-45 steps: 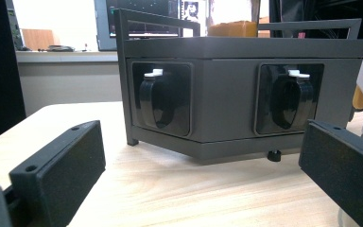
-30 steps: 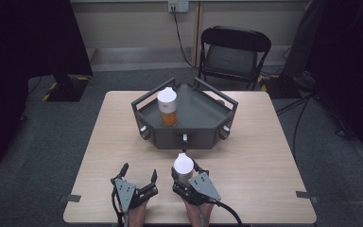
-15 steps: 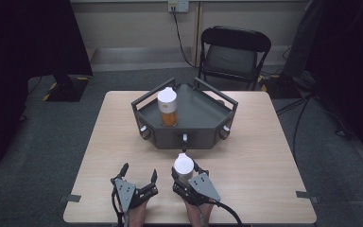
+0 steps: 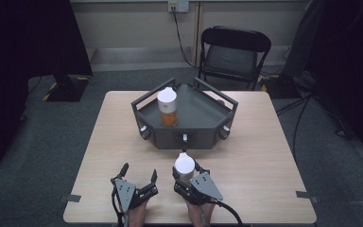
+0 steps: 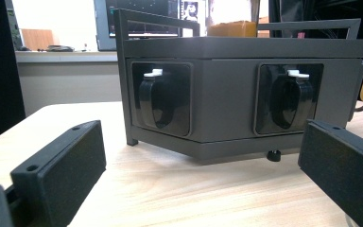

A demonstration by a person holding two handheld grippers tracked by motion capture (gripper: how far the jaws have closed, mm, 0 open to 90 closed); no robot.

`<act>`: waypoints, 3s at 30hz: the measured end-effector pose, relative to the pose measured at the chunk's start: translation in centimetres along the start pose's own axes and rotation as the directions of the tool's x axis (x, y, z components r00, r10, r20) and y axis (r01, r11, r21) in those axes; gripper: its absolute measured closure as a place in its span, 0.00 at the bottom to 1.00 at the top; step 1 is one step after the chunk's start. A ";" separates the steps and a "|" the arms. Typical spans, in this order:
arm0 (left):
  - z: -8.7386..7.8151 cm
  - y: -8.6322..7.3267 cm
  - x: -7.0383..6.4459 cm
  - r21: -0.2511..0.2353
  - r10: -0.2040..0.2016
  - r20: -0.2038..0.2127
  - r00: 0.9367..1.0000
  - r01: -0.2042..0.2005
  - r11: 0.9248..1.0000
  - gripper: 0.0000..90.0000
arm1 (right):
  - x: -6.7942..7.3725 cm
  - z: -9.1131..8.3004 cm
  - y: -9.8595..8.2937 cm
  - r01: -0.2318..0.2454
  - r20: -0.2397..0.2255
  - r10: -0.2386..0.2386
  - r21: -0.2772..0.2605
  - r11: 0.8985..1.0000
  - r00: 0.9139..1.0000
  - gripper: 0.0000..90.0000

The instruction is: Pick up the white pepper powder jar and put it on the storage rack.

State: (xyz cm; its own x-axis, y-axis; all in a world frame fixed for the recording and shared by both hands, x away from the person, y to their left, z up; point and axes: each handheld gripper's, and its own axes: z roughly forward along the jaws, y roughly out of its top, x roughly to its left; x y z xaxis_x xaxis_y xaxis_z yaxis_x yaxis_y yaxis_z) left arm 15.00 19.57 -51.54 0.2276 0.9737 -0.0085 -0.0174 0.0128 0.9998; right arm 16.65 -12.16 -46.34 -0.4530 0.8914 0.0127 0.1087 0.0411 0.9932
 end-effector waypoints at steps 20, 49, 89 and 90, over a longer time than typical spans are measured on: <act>0.0 0.0 0.0 0.000 0.000 0.000 1.000 0.000 1.000 0.01 | -0.4 -0.4 1.2 -0.002 -0.008 0.002 0.003 1.000 1.000 0.34; 0.0 0.0 0.0 0.000 0.000 0.000 1.000 0.000 1.000 0.01 | -1.4 -0.1 4.8 0.028 -0.039 -0.027 0.014 1.000 0.999 0.34; 0.0 0.0 0.0 0.000 0.000 0.001 1.000 0.000 1.000 0.01 | -3.8 1.4 10.8 0.045 -0.034 -0.046 -0.015 0.999 0.998 0.34; 0.0 0.0 0.0 0.000 0.000 0.001 1.000 0.000 1.000 0.01 | -3.8 1.5 11.0 0.044 -0.033 -0.045 -0.014 0.999 0.998 0.34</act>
State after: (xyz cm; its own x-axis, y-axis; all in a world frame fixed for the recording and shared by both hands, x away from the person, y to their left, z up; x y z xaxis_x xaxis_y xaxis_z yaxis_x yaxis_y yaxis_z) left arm 15.00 19.59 -51.53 0.2287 0.9734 -0.0087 -0.0171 0.0130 0.9998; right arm 20.88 -14.42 -35.64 -0.4862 0.8734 -0.0282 0.0759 0.0744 0.9943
